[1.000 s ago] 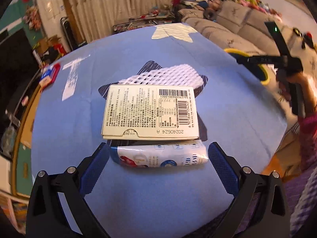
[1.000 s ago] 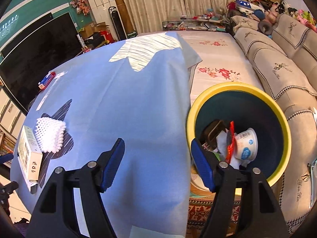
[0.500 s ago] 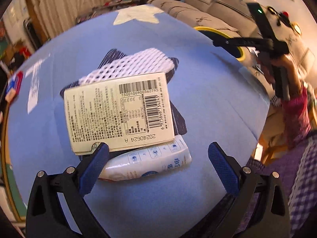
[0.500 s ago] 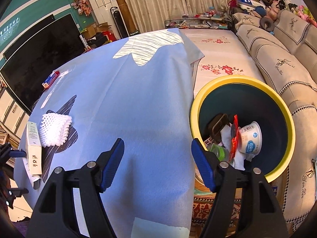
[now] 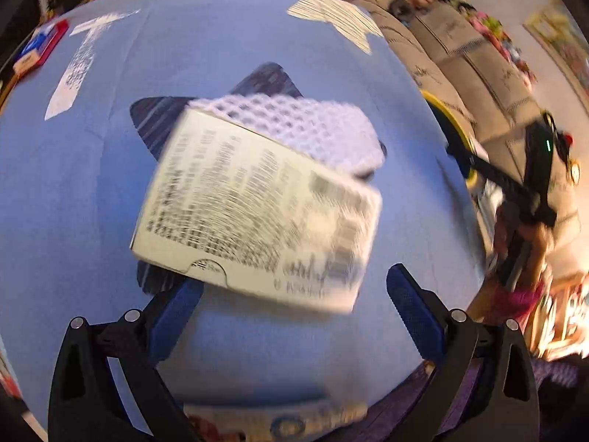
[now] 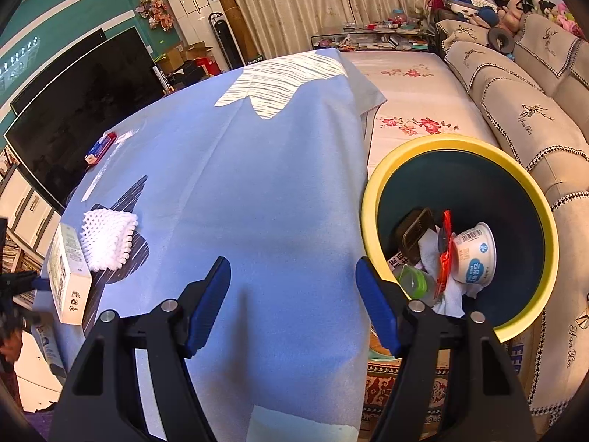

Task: Collect trash
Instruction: 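Grasp the printed cardboard box with the left gripper and lift it, then carry the box over the bin and open the left gripper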

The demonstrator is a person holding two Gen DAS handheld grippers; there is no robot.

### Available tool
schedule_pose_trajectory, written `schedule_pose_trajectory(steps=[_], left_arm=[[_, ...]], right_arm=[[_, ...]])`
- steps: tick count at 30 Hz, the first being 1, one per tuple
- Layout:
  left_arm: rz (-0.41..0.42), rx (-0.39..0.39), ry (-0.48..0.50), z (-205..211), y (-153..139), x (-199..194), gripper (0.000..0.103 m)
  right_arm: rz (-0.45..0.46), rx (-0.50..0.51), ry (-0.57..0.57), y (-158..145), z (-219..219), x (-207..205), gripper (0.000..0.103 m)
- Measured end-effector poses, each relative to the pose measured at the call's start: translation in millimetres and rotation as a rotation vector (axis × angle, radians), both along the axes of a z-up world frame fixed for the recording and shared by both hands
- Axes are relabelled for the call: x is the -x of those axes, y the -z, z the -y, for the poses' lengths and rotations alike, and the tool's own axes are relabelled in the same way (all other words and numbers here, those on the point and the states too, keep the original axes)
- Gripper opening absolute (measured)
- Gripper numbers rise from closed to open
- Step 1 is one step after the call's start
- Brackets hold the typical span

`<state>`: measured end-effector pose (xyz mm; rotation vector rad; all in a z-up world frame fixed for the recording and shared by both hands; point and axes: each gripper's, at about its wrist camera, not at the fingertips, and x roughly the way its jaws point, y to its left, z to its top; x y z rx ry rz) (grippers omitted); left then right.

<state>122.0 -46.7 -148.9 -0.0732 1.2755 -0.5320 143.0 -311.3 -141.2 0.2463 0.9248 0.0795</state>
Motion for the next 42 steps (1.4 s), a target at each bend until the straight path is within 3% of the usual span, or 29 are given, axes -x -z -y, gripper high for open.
schedule_pose_trajectory(steps=[6,12,17,18,20,21,27,36,42], left_arm=[[0.03,0.015,-0.113,10,-6,-35,0.098],[0.11,-0.225,-0.1,46,-4,-20,0.098],[0.136,-0.334,-0.095,48,3,-7,0.098],[0.139,-0.348,-0.09,46,6,-5,0.093],[0.119,-0.35,-0.081,45,11,-6,0.077],[0.137,-0.362,-0.077,45,10,-4,0.075],[0.193,-0.385,-0.071,54,2,-1,0.074],[0.343,-0.378,-0.11,47,-49,7,0.074],[0.404,-0.355,-0.052,74,-70,-2,0.074]], right_arm=[[-0.002,-0.009,0.023,-2,5,1,0.067],[0.021,-0.018,0.018,-7,3,10,0.067],[0.028,-0.031,0.009,-8,3,11,0.068],[0.03,-0.034,0.008,-8,3,12,0.068],[0.034,-0.04,0.01,-8,3,14,0.068],[0.036,-0.043,0.012,-8,4,15,0.068],[0.038,-0.048,0.031,-8,10,20,0.068],[0.053,-0.057,0.031,-12,11,25,0.068],[0.068,-0.054,0.054,-17,20,36,0.068]])
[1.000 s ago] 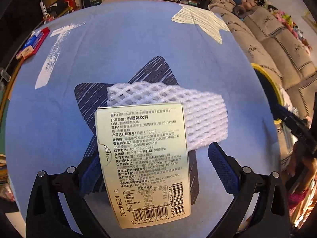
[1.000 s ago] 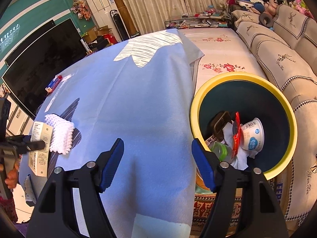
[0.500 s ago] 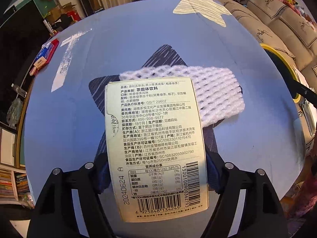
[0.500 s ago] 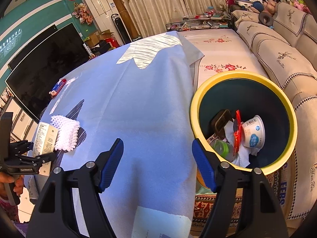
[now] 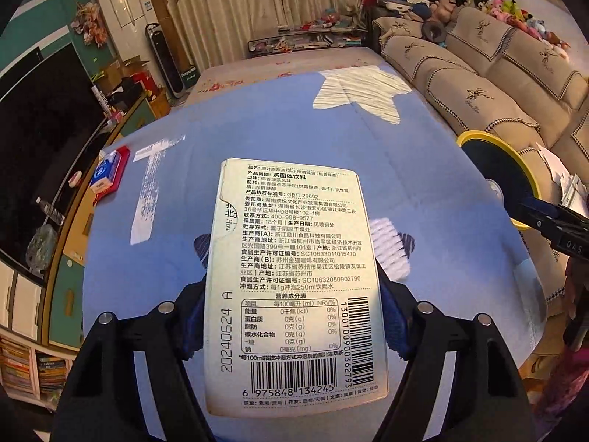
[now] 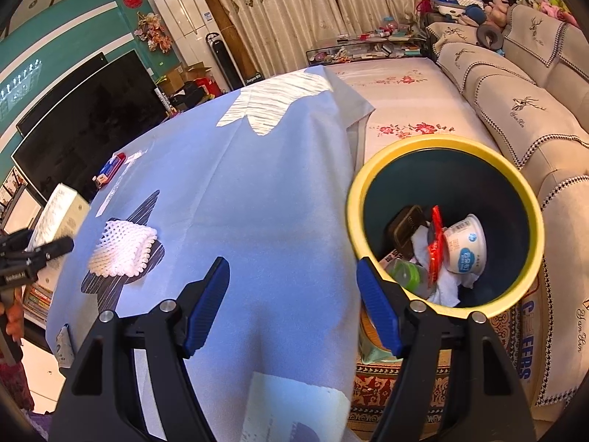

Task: Collect trash
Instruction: 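Carry the box over the bin and open the left gripper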

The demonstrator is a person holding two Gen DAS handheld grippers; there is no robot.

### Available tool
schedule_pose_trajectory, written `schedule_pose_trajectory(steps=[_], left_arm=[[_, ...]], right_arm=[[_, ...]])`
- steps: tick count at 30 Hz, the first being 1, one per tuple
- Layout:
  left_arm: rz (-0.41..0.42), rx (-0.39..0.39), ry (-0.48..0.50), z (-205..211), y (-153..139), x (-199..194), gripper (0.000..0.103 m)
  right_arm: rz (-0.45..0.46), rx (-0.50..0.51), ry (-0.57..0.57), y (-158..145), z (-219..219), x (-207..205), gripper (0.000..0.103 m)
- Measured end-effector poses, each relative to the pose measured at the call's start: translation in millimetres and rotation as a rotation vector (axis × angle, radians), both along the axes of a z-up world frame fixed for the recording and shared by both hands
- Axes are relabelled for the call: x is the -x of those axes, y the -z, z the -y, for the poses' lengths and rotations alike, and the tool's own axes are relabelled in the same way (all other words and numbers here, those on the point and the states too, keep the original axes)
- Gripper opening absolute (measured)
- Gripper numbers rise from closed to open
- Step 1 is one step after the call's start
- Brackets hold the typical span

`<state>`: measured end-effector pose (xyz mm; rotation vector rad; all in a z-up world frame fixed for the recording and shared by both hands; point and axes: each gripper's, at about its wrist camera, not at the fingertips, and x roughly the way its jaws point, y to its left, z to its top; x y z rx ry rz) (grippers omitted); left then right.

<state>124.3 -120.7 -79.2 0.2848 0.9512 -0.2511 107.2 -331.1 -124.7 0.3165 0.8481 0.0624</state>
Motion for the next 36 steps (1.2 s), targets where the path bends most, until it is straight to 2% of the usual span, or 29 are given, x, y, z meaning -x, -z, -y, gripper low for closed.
schedule_pose_trajectory(steps=[5,12,18,24,28,31,36], left_arm=[[0.002,0.001,0.11,49,-5,-15,0.074],[-0.006,-0.012,0.288,138,-8,-30,0.074],[-0.064,-0.004,0.445,234,7,-45,0.074],[-0.19,0.036,0.576,340,41,-60,0.074],[-0.244,0.009,0.603,393,78,-71,0.074],[-0.295,-0.019,0.575,416,107,-84,0.074],[-0.365,-0.062,0.517,427,148,-106,0.075]], right_arm=[[0.016,0.003,0.067,-3,23,16,0.068],[0.014,-0.003,0.187,2,69,48,0.068],[0.0,-0.035,0.283,13,105,73,0.068],[-0.009,-0.051,0.375,21,133,101,0.068],[-0.008,-0.054,0.404,24,145,110,0.068],[-0.008,-0.065,0.41,27,152,114,0.068],[-0.015,-0.093,0.399,38,163,110,0.068]])
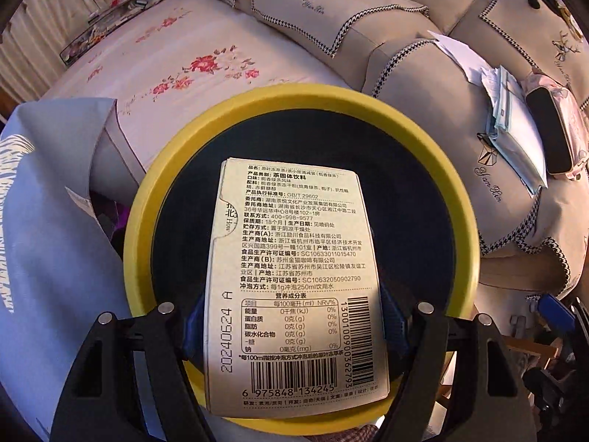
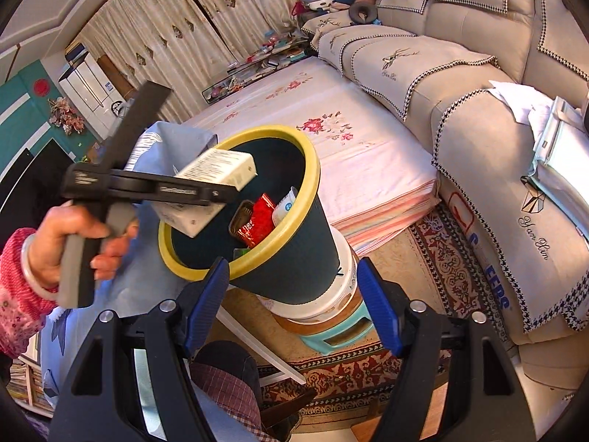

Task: Collect trash
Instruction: 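Carry the box over the bin and open the left gripper, then reach the right gripper to the white foam mesh sleeve and grasp it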

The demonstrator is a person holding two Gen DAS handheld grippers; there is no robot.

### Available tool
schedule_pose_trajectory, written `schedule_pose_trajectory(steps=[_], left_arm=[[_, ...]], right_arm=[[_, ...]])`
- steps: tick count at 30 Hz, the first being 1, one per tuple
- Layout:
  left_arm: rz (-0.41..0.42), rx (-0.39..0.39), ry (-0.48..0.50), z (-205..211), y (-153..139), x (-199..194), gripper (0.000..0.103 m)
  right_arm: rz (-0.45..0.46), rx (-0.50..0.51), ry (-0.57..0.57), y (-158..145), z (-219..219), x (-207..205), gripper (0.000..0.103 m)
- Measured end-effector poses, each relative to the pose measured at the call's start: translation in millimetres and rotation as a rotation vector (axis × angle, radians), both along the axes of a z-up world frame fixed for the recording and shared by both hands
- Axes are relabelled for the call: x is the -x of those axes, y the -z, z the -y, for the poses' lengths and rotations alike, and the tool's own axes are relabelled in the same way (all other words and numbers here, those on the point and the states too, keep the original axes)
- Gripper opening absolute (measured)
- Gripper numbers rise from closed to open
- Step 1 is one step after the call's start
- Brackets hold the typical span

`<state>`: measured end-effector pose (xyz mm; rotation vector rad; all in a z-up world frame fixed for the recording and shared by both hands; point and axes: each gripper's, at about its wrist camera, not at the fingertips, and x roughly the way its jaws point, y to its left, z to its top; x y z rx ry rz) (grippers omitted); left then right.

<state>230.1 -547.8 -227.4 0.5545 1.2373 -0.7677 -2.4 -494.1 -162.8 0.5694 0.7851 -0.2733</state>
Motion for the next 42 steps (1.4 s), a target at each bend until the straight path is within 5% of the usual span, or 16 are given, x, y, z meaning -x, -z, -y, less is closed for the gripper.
schedule_pose_trajectory(steps=[5,10,14,20,28,38,42], left_arm=[[-0.021,-0.014,-0.038,-3,15,-10,0.082],[-0.01,0.056,-0.078,-17,-11,-12,0.084],[0.004,0.189,-0.113,-46,-67,-1,0.086],[0.139,0.362,-0.15,-117,-166,37,0.095],[0.308,0.486,-0.355,-271,-250,75,0.098],[0.439,0.506,-0.702,-495,-232,128,0.098],[0.488,0.473,-0.806,-560,-210,150,0.098]], right_arm=[[-0.004,-0.025,-0.022,10,5,-12,0.068],[-0.006,-0.025,-0.05,12,6,-23,0.068],[-0.014,-0.039,-0.08,12,2,-33,0.068],[-0.035,-0.027,-0.193,10,-26,-55,0.068],[-0.022,-0.009,-0.349,-2,-95,-86,0.068],[-0.001,0.121,-0.646,-50,-248,-126,0.068],[0.0,0.184,-0.802,-59,-323,-150,0.078]])
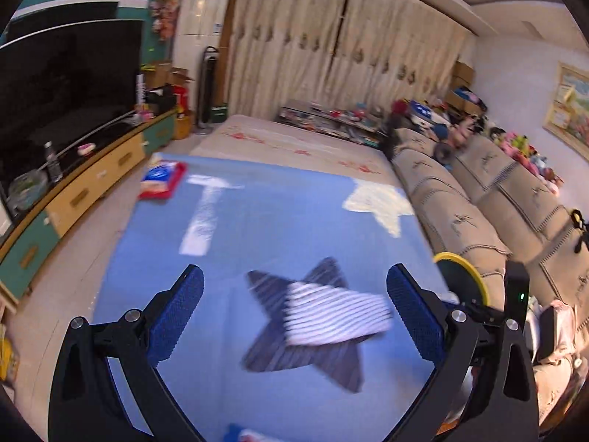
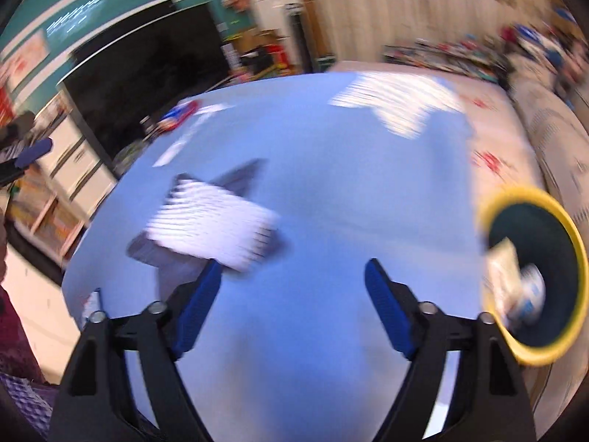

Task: Collect trash
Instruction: 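Reach the right gripper to the white foam mesh sleeve and grasp it, then carry the mesh sleeve over the bin and open the right gripper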

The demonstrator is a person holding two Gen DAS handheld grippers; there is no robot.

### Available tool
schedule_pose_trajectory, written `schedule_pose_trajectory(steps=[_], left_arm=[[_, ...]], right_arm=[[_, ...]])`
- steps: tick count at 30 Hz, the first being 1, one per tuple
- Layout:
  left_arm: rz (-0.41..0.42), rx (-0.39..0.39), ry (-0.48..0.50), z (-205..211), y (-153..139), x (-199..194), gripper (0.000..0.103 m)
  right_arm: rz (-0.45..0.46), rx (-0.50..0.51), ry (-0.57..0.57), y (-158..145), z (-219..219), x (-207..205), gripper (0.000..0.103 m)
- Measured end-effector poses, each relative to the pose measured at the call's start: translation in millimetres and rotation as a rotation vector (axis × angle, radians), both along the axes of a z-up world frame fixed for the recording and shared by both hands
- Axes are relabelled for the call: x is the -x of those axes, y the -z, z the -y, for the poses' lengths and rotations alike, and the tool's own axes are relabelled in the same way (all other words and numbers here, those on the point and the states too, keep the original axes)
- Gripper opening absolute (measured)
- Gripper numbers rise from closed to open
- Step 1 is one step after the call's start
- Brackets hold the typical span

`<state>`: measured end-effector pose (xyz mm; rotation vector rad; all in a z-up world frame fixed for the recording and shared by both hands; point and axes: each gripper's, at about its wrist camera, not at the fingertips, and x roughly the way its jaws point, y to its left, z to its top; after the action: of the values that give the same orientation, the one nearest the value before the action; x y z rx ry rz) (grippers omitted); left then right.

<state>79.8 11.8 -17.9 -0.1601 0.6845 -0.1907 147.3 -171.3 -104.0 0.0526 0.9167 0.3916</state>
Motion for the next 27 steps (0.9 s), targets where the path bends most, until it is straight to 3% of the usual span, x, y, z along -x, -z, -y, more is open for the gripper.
schedule_pose_trajectory(steps=[5,7,10,14,17,19,22,27], left_arm=[[-0.041,0.066,-0.06,-55,28,10,0.098],[-0.048,0.098,-0.075,-69,38,13,0.098],[-0.051,0.118,-0.077,-80,49,15,0.098],[-0.052,0.122,-0.057,-82,57,16,0.098],[-0.056,0.123,-0.046,-80,60,17,0.098],[-0.059,0.123,-0.044,-77,62,17,0.098],[-0.063,0.124,-0.046,-74,64,18,0.098],[-0.06,0.113,-0.042,-67,63,23,0.098]], right_arm=[[-0.003,0.146,-0.176,5,-68,-37,0.08],[-0.01,0.196,-0.218,13,-81,-52,0.087],[-0.06,0.274,-0.195,28,-89,-70,0.087],[-0.084,0.26,-0.185,34,-88,-68,0.086],[-0.097,0.216,-0.17,37,-81,-60,0.075],[-0.103,0.181,-0.175,37,-84,-57,0.056],[-0.084,0.171,-0.189,33,-88,-47,0.036],[-0.061,0.13,-0.14,22,-80,-31,0.029]])
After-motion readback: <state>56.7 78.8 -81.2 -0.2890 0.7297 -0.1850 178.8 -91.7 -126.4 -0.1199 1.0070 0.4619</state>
